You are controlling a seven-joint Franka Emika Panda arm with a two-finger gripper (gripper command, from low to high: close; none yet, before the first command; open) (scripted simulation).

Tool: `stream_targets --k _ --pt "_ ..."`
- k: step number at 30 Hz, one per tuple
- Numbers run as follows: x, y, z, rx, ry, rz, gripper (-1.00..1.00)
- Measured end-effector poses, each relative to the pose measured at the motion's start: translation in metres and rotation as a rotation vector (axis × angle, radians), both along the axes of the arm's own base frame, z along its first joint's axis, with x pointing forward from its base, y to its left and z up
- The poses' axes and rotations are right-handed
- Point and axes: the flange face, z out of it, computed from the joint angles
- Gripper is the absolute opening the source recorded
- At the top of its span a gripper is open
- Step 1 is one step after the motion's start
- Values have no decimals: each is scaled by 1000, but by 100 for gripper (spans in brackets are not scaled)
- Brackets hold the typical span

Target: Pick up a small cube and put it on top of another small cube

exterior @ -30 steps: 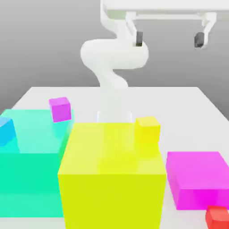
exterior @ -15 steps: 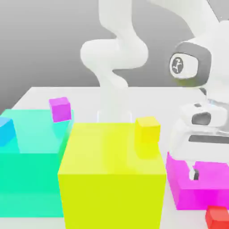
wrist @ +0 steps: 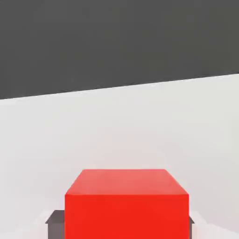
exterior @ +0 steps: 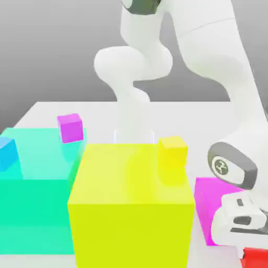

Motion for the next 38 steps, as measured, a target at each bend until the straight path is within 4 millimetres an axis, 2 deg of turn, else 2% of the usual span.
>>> stream_targets --k 2,6,11,16,21,28,30,31,34,35,38 --pt "1 0 16 1 1 -1 -100" --pt "1 -6 70 -12 -2 16 -100" --pt "3 -44 128 -76 -13 119 -100" --pt "-5 -86 186 -111 -8 213 -100" --pt "-26 -122 240 -109 2 315 -100" --pt "-71 -167 305 -44 8 474 -100" --pt "-86 -178 321 -14 4 525 -100" --pt "-89 -181 317 -5 3 539 -100" --pt "-92 -183 282 2 1 551 -100" --pt "-93 -184 270 3 1 552 100" --pt "-93 -184 270 3 1 552 100"
